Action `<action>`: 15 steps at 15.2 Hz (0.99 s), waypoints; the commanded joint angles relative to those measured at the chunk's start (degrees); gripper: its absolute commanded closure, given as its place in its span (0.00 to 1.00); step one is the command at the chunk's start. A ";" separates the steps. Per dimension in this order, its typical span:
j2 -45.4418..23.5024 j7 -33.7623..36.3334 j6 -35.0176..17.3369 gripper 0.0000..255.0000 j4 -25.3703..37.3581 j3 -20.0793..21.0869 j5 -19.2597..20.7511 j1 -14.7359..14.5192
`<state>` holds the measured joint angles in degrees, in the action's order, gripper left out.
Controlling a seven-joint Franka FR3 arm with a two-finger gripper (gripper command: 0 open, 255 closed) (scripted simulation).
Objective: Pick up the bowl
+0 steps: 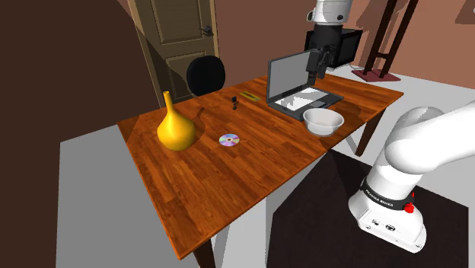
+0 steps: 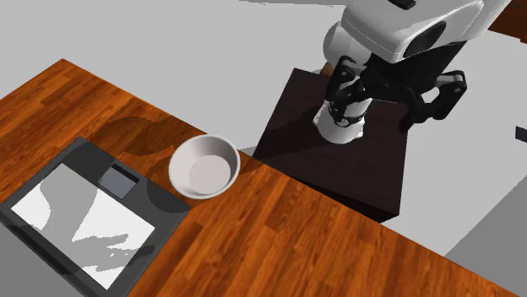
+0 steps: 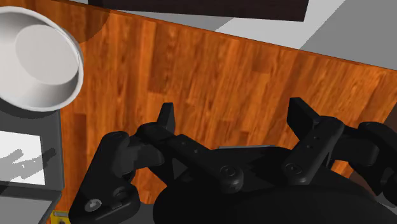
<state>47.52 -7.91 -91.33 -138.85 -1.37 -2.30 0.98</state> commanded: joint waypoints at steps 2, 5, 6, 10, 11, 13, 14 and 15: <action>-0.58 -0.38 -1.51 0.00 -1.10 -0.49 0.66 0.46; -2.75 -1.45 -6.18 0.00 -4.08 -2.02 2.65 1.90; -3.62 -1.78 -7.78 0.00 -4.95 -2.54 3.32 2.40; -7.83 -2.98 -14.38 0.00 -7.84 -4.75 5.99 4.43; -9.06 -3.25 -16.08 0.00 -8.40 -5.32 6.65 4.95; -11.76 -3.76 -19.50 0.00 -9.31 -6.47 7.94 5.99; -13.21 -4.00 -21.23 0.00 -9.67 -7.05 8.57 6.52; -14.74 -4.23 -22.96 0.00 -9.95 -7.63 9.19 7.04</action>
<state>34.18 -12.02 -112.72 -148.65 -8.52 6.33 7.55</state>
